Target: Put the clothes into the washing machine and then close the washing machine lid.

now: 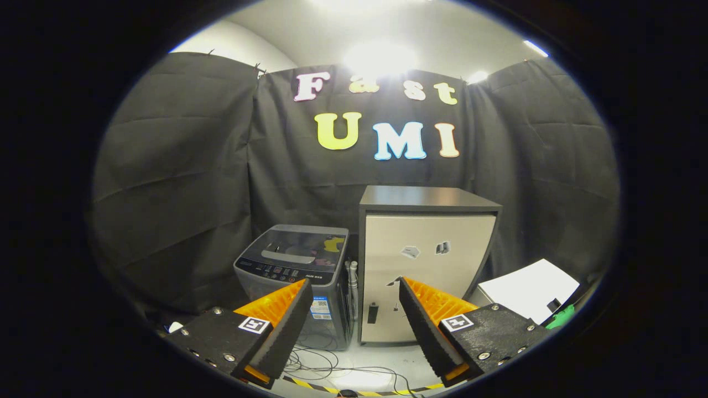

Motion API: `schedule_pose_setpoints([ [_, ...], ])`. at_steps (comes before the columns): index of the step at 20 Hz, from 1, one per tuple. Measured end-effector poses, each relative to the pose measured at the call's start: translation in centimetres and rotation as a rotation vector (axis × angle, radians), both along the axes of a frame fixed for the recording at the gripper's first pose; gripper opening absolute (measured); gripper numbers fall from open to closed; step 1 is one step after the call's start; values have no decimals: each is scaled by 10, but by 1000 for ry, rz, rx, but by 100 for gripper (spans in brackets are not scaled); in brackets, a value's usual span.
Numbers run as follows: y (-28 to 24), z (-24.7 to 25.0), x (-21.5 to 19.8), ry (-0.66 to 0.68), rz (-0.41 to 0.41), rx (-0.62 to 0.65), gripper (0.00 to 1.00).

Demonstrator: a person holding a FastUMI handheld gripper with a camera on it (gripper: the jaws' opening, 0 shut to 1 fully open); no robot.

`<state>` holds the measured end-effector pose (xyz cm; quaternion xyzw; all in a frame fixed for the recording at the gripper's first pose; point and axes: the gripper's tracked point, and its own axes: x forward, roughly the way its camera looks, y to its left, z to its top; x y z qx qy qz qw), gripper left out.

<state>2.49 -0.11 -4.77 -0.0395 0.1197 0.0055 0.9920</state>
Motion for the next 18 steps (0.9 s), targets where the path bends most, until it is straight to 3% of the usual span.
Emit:
schedule_pose_setpoints([
  [8, -34, 43, -49, -59, -3, 16, 97],
  [18, -33, 46, -85, -82, -47, 56, 97],
])
